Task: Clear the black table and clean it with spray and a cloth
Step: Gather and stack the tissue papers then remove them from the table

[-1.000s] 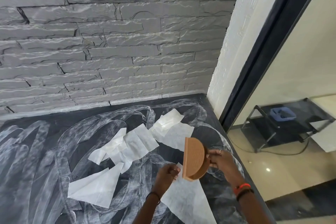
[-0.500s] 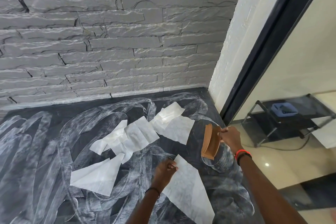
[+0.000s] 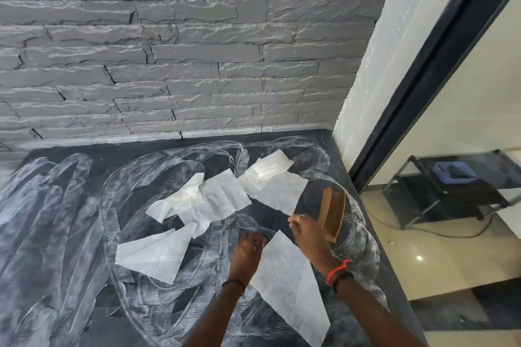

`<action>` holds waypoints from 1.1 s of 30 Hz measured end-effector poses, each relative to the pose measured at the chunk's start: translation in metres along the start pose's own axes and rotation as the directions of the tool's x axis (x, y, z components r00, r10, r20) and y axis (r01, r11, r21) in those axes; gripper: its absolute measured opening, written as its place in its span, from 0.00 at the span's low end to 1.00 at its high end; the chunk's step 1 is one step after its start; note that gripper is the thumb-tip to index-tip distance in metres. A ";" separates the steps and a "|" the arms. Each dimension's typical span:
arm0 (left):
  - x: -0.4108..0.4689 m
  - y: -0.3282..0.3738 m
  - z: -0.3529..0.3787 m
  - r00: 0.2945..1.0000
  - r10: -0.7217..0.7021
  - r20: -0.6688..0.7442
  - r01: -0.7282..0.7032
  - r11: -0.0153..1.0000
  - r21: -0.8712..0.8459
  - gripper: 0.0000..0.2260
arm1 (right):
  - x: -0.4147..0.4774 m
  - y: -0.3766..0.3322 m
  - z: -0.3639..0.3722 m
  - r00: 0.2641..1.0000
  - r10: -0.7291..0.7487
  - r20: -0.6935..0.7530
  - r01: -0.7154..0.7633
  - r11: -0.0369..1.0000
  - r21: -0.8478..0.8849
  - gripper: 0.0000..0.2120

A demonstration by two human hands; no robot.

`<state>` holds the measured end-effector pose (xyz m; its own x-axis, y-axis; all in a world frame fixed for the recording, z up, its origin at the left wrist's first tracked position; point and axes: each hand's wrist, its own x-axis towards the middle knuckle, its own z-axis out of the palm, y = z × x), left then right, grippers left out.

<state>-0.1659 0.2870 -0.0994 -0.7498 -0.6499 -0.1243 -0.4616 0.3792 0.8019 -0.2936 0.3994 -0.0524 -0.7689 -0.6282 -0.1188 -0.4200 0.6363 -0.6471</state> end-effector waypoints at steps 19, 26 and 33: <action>0.017 0.008 -0.036 0.964 0.060 0.259 -0.034 0.994 -0.107 0.11 | 0.008 -0.012 0.006 0.953 -0.107 0.283 -0.036 0.888 0.459 0.05; 0.015 0.015 -0.074 0.995 0.023 0.098 0.003 0.966 -0.258 0.17 | -0.002 -0.018 -0.008 0.768 -0.134 0.627 -0.254 0.834 0.490 0.17; 0.004 -0.009 -0.105 0.998 -0.068 -0.017 0.060 0.948 -0.312 0.10 | -0.011 -0.007 -0.004 0.608 -0.130 0.783 -0.364 0.831 0.421 0.21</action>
<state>-0.1148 0.2121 -0.0454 -0.7085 -0.6852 -0.1691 -0.3346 0.1152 0.9353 -0.2838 0.4039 -0.0431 -0.0355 -0.8153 -0.5779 0.1338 0.5692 -0.8112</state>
